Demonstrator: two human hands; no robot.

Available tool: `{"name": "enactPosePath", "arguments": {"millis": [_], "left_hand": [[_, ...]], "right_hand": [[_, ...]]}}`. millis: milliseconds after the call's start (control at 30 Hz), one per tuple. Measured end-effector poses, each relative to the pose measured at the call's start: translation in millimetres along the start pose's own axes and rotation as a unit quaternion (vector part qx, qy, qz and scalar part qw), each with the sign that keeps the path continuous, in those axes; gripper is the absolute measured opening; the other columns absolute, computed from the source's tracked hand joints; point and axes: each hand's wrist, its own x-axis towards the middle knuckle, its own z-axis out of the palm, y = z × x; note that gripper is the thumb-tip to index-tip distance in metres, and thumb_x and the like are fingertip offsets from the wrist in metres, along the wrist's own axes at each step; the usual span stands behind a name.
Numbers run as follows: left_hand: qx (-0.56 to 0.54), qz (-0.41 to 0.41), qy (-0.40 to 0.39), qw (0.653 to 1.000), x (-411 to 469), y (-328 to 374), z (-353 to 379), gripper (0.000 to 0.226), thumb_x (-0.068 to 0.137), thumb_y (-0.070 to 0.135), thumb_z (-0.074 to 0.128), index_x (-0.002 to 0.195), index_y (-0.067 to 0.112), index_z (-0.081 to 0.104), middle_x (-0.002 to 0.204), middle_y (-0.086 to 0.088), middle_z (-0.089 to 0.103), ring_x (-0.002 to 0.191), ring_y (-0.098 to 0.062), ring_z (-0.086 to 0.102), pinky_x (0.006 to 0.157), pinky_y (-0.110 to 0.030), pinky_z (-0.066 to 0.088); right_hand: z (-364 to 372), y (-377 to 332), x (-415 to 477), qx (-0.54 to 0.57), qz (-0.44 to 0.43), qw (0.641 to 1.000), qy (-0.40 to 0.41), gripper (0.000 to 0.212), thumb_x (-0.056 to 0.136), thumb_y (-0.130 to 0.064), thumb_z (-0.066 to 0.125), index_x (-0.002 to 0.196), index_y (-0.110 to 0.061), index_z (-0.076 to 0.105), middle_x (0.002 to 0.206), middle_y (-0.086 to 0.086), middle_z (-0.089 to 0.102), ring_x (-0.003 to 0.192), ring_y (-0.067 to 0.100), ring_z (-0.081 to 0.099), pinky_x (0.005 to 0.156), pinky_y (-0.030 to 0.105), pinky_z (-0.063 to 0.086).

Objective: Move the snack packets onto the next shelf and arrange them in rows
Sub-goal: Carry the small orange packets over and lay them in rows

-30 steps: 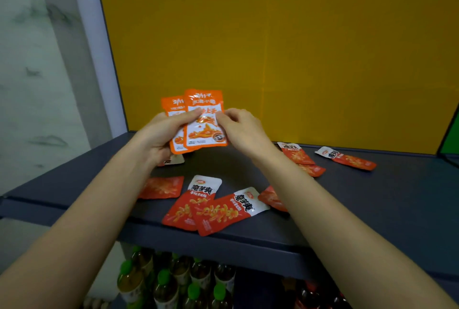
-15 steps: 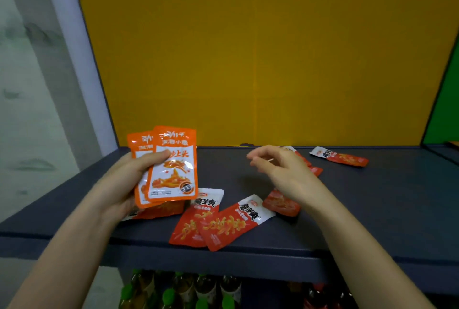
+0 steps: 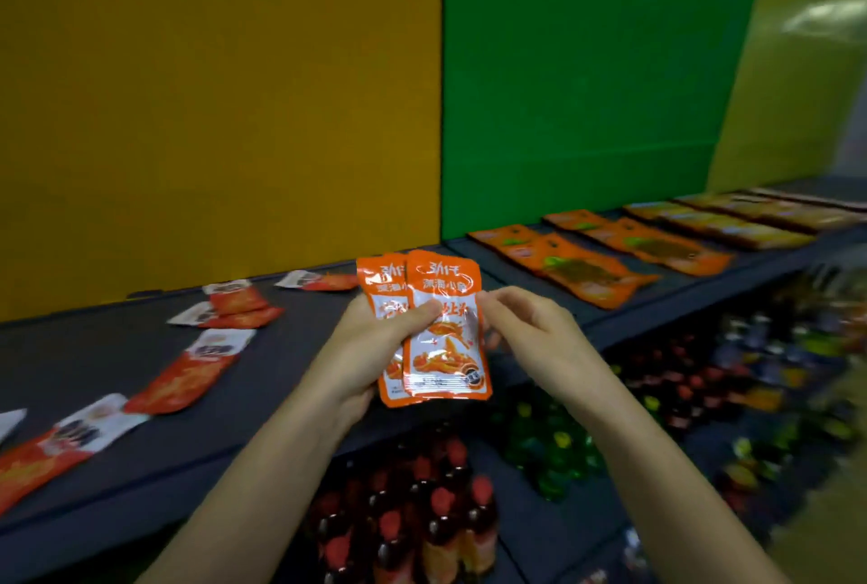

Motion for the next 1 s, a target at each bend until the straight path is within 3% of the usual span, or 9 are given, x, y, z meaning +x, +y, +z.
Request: {"name": "enactPosePath", "arguments": {"millis": [100, 367, 533, 700, 1000], "left_hand": [[-0.005, -0.019, -0.065, 0.998, 15, -26, 89, 0.013, 0.080, 0.015, 0.069, 0.093, 0.015, 0.068, 0.089, -0.007, 0.076, 0.074, -0.020, 0.073, 0.069, -0.033, 0.059], [-0.056, -0.071, -0.180, 0.980, 31, -80, 293, 0.010, 0.085, 0.025, 0.063, 0.090, 0.018, 0.068, 0.084, -0.004, 0.076, 0.073, -0.019, 0.073, 0.070, -0.034, 0.058], [-0.042, -0.098, -0.194, 0.975, 55, -106, 369, 0.012, 0.085, 0.025, 0.063, 0.090, 0.016, 0.067, 0.083, -0.006, 0.074, 0.075, -0.023, 0.071, 0.073, -0.037, 0.056], [-0.030, -0.125, -0.221, 0.967, 86, -133, 430, 0.015, 0.084, 0.024, 0.065, 0.093, 0.012, 0.067, 0.083, -0.008, 0.074, 0.073, -0.022, 0.071, 0.066, -0.033, 0.056], [-0.042, -0.093, -0.268, 0.958, 202, -136, 584, 0.012, 0.084, 0.019, 0.065, 0.094, 0.011, 0.067, 0.087, -0.010, 0.072, 0.068, -0.020, 0.071, 0.067, -0.033, 0.056]], "right_hand": [[-76, 46, -20, -0.027, 0.057, 0.997, 0.052, 0.020, 0.088, -0.039, 0.056, 0.089, -0.020, 0.061, 0.078, -0.002, 0.067, 0.080, 0.017, 0.065, 0.077, 0.041, 0.050], [-247, 150, -79, -0.007, 0.160, 0.968, 0.195, 0.010, 0.092, -0.026, 0.055, 0.086, -0.018, 0.052, 0.095, 0.020, 0.067, 0.083, 0.027, 0.068, 0.069, 0.037, 0.052], [-327, 196, -103, 0.009, 0.193, 0.941, 0.278, 0.008, 0.091, -0.026, 0.056, 0.086, -0.021, 0.053, 0.095, 0.018, 0.067, 0.086, 0.027, 0.069, 0.083, 0.052, 0.052], [-383, 239, -109, 0.012, 0.230, 0.917, 0.325, 0.007, 0.092, -0.022, 0.053, 0.090, -0.016, 0.052, 0.097, 0.018, 0.068, 0.087, 0.025, 0.070, 0.083, 0.048, 0.053], [-516, 309, -40, -0.044, 0.222, 0.892, 0.392, 0.010, 0.093, -0.021, 0.051, 0.085, -0.027, 0.051, 0.100, 0.013, 0.067, 0.092, 0.029, 0.068, 0.080, 0.048, 0.056]]}}
